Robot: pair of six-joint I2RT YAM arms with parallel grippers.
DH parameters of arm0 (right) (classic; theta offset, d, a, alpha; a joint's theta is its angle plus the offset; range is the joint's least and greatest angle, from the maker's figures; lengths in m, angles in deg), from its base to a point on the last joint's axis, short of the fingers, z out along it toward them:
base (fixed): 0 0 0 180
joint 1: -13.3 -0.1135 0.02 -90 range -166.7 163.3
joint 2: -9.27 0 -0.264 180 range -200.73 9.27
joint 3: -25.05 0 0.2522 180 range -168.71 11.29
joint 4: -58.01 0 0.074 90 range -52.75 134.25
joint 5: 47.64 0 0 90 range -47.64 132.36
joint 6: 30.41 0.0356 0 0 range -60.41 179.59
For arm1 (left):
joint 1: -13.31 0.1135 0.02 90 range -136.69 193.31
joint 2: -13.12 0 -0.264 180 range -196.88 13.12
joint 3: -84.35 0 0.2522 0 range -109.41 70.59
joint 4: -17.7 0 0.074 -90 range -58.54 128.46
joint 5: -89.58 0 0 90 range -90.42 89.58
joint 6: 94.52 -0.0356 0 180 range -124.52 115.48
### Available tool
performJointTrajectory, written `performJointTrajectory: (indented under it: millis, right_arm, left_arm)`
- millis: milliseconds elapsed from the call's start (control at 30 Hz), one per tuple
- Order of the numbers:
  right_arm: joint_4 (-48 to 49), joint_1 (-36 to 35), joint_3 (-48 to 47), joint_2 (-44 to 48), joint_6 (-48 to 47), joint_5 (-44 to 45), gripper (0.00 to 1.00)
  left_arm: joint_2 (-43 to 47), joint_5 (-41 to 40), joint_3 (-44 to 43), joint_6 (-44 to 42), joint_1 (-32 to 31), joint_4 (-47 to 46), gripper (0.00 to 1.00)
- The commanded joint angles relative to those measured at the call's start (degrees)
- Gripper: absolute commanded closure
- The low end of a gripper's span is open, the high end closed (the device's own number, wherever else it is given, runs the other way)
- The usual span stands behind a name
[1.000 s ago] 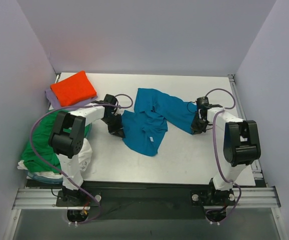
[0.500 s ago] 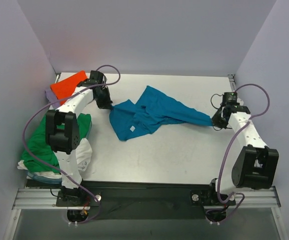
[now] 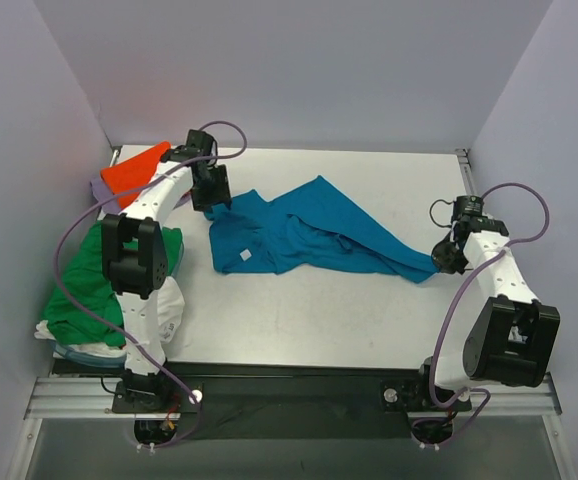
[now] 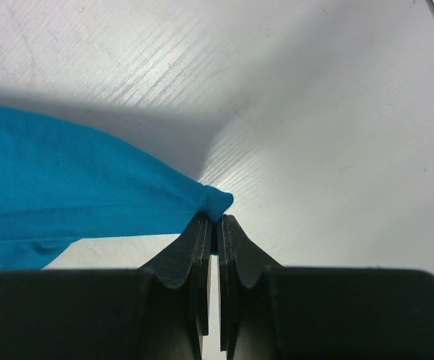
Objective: Fold and stack the t-shirts
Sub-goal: Flatten out the tshirt
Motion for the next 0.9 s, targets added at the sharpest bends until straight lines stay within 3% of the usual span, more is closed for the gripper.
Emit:
performJointTrajectory:
  millis: [0,233,867]
  right_arm:
    - [-2.46,0.16,0.76,-0.72,-0.19,1.2,1.0]
    - [-2.46,0.16,0.59,-1.07,0.07,0.42,1.0]
    - [-2.46,0.15,0.33,0.24,-0.98,-1.87,1.0]
  left_arm:
    - [3.39,-0.07,-1.05,-0.4,-3.67,0.32,0.37]
    - [2.44,3.8,3.09,2.59,-10.62,-3.47,0.31]
    - [-7.15,5.11,-0.95,1.45,-12.11,-3.11,0.3]
